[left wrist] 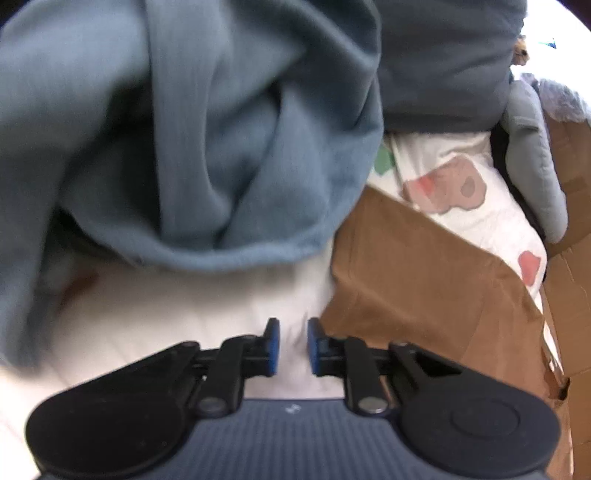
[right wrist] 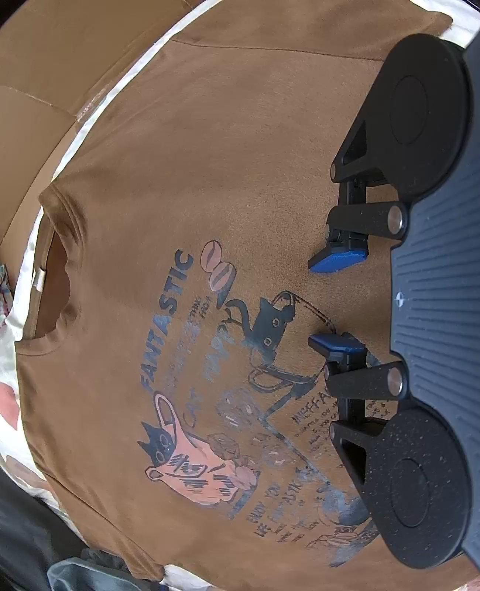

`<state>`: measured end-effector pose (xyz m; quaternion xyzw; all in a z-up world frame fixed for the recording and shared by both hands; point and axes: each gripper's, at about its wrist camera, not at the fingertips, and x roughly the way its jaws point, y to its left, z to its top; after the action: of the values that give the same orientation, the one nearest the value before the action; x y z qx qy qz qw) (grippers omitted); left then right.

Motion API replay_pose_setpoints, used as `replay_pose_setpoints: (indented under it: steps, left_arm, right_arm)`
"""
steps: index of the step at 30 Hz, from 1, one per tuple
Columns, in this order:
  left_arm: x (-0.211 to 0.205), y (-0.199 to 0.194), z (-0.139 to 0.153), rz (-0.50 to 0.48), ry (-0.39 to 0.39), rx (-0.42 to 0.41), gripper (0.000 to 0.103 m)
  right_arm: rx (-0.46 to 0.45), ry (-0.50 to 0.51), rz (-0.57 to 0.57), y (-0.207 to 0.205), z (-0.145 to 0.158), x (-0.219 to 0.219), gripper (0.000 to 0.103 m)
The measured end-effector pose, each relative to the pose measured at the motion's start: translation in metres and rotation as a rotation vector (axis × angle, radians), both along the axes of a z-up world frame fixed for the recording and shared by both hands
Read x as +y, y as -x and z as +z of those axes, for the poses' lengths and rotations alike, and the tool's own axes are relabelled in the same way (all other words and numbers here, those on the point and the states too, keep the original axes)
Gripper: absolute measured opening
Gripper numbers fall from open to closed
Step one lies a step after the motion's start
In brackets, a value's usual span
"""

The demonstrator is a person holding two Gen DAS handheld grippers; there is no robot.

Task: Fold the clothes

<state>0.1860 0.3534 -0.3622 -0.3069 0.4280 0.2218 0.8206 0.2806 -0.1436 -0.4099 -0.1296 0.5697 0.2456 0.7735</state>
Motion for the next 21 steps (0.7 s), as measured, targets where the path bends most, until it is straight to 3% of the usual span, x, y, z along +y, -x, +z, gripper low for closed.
replay_pose_setpoints:
  steps: [6,9,13,17,21]
  left_arm:
    - [-0.003,-0.029,0.012,-0.108,-0.046,-0.034,0.022]
    - [-0.010,-0.055,0.007,-0.170,-0.056,-0.039,0.030]
    - [-0.019,-0.087,-0.003,-0.235,-0.125,-0.013,0.039]
    - [-0.018,-0.112,-0.011,-0.276,-0.201,0.017,0.043]
    - [-0.008,-0.127,-0.015,-0.280,-0.212,0.018,0.043]
  right_arm:
    - [-0.033,-0.020,0.023,0.005,0.007,0.006,0.044]
    - [-0.060,-0.024,0.056,0.009,0.013,0.014,0.044]
    - [-0.072,-0.043,0.083,0.011,0.016,0.022,0.044]
    - [-0.081,-0.058,0.094,0.013,0.015,0.027,0.044]
    - [-0.078,-0.069,0.084,0.014,0.014,0.028,0.044]
